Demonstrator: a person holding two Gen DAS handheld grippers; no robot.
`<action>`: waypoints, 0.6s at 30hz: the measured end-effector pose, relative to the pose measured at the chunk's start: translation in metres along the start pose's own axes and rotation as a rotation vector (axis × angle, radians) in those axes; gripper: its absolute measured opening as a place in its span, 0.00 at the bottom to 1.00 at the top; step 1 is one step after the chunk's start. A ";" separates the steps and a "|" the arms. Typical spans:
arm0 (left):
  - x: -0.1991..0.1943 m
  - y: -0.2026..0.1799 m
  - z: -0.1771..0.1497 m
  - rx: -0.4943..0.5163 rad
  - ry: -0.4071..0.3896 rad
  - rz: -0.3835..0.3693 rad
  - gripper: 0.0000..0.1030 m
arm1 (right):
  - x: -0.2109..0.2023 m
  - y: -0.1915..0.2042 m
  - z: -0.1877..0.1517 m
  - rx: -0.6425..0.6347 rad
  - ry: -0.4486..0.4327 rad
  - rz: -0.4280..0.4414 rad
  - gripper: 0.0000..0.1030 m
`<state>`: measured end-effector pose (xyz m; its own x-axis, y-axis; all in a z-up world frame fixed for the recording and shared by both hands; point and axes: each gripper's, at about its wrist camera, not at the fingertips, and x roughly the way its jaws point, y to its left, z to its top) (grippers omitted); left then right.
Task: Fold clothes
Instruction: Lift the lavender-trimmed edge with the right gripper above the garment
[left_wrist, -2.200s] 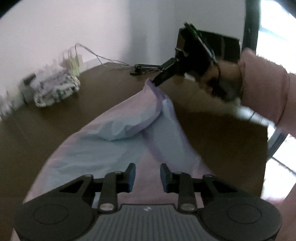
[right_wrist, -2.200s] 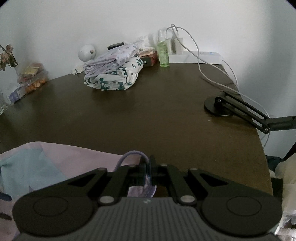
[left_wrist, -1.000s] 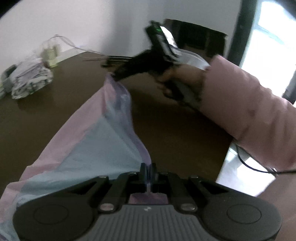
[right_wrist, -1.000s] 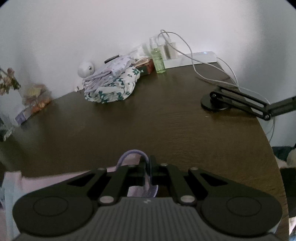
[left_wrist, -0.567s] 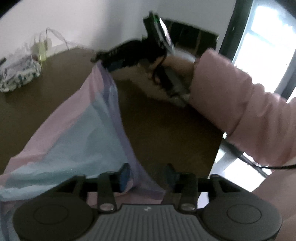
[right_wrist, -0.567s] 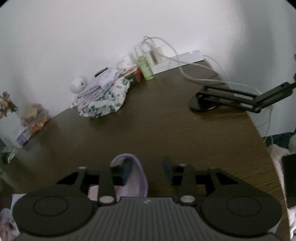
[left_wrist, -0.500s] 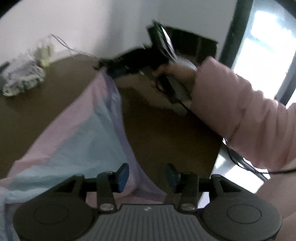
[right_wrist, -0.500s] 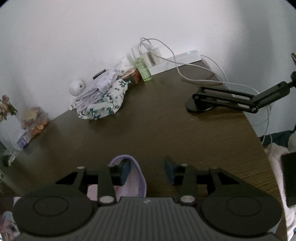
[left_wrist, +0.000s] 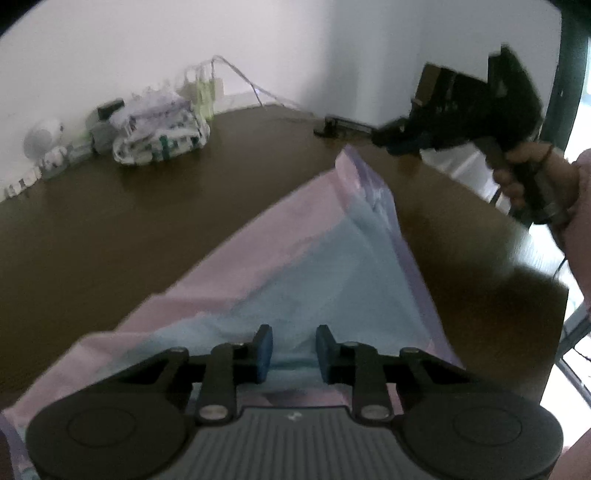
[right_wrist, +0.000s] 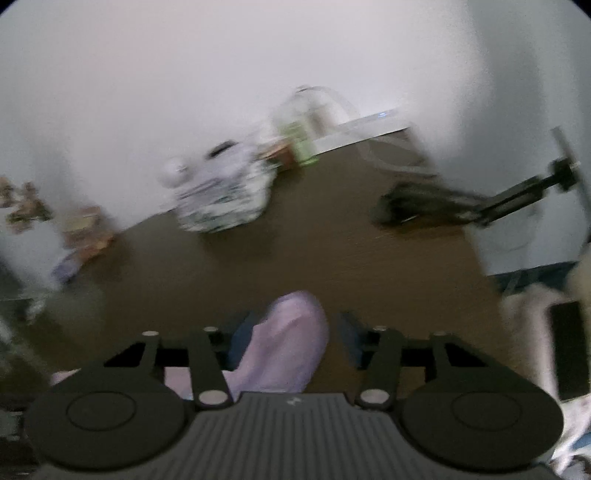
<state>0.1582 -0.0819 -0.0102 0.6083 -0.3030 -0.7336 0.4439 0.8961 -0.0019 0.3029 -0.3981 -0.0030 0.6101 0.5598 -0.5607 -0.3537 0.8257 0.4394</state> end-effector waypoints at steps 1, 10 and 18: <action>0.000 -0.001 -0.001 0.006 -0.005 0.004 0.23 | 0.004 0.005 -0.003 -0.015 0.013 0.003 0.47; -0.001 -0.005 -0.005 -0.005 -0.038 0.019 0.25 | 0.035 0.017 -0.016 -0.029 0.096 0.015 0.02; 0.001 -0.009 -0.004 -0.012 -0.040 0.039 0.25 | 0.007 -0.012 -0.001 0.079 0.065 -0.002 0.02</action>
<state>0.1520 -0.0885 -0.0135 0.6512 -0.2800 -0.7053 0.4116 0.9112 0.0183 0.3107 -0.4041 -0.0131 0.5627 0.5635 -0.6048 -0.2935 0.8202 0.4910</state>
